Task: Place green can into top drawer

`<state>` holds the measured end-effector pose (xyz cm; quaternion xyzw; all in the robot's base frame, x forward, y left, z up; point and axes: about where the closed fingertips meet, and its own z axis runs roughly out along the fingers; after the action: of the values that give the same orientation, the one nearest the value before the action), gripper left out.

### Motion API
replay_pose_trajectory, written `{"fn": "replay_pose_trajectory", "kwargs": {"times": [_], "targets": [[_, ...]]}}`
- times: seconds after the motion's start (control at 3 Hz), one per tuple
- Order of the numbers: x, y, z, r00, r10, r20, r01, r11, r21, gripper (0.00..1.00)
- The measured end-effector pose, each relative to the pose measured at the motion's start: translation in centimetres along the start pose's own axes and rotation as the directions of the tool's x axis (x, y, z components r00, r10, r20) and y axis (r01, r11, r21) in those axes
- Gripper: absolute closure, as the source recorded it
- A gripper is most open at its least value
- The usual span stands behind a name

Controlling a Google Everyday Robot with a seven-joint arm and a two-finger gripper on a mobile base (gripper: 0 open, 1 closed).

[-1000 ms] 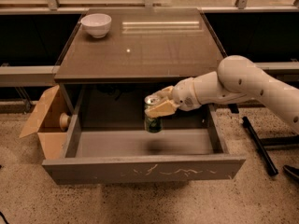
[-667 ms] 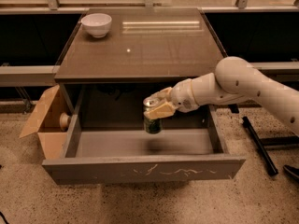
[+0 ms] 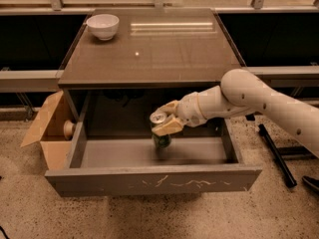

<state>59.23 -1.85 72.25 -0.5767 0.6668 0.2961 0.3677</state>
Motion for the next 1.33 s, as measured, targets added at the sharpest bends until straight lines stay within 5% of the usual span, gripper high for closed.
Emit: {"fn": "replay_pose_trajectory", "kwargs": {"times": [0.67, 1.33], "targets": [[2.0, -0.2, 1.6, 0.999, -0.051, 0.017, 0.051, 0.9987, -0.003, 1.0], [3.1, -0.7, 2.2, 0.997, -0.056, 0.055, 0.055, 0.9984, 0.013, 0.61]]}}
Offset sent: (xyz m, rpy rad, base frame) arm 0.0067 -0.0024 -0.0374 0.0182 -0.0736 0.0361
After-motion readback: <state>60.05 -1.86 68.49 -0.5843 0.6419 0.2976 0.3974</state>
